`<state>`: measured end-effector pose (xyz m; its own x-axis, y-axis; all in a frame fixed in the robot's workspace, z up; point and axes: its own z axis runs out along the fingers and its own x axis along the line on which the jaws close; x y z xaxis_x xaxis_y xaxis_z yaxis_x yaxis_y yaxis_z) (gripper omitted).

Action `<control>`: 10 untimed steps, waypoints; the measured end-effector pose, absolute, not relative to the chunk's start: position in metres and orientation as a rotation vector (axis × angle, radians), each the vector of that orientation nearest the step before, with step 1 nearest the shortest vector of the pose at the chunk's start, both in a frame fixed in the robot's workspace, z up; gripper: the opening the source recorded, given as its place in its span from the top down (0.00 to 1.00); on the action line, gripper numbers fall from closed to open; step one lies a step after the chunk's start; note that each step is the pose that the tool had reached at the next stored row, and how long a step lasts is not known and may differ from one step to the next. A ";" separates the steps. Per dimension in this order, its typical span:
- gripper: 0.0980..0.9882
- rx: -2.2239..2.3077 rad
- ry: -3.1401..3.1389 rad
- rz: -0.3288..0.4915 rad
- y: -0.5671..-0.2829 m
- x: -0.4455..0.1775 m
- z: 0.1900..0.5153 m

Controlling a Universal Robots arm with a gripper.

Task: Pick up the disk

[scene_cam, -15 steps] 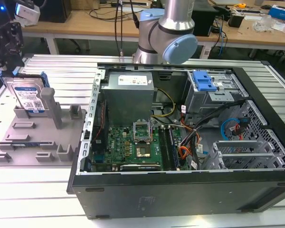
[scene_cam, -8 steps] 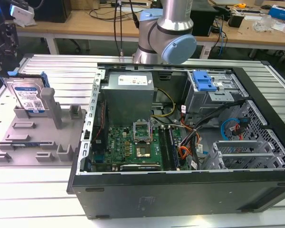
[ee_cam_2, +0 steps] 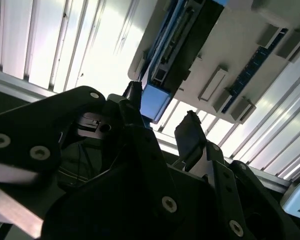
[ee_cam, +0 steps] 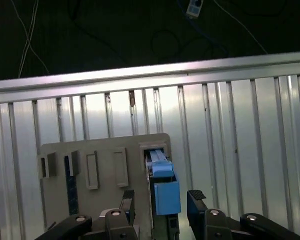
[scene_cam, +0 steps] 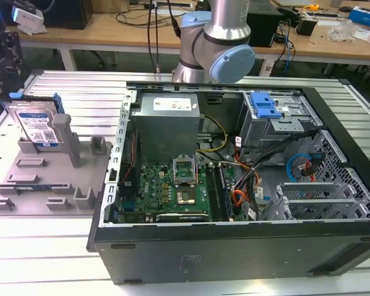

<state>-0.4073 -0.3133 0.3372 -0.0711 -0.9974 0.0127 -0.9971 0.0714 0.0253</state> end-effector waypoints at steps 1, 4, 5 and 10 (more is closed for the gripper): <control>0.50 2.141 -2.262 -0.015 -0.313 -0.407 0.336; 0.50 2.178 -2.229 -0.008 -0.312 -0.407 0.334; 0.50 2.178 -2.228 -0.008 -0.312 -0.407 0.334; 0.50 2.178 -2.228 -0.007 -0.312 -0.407 0.329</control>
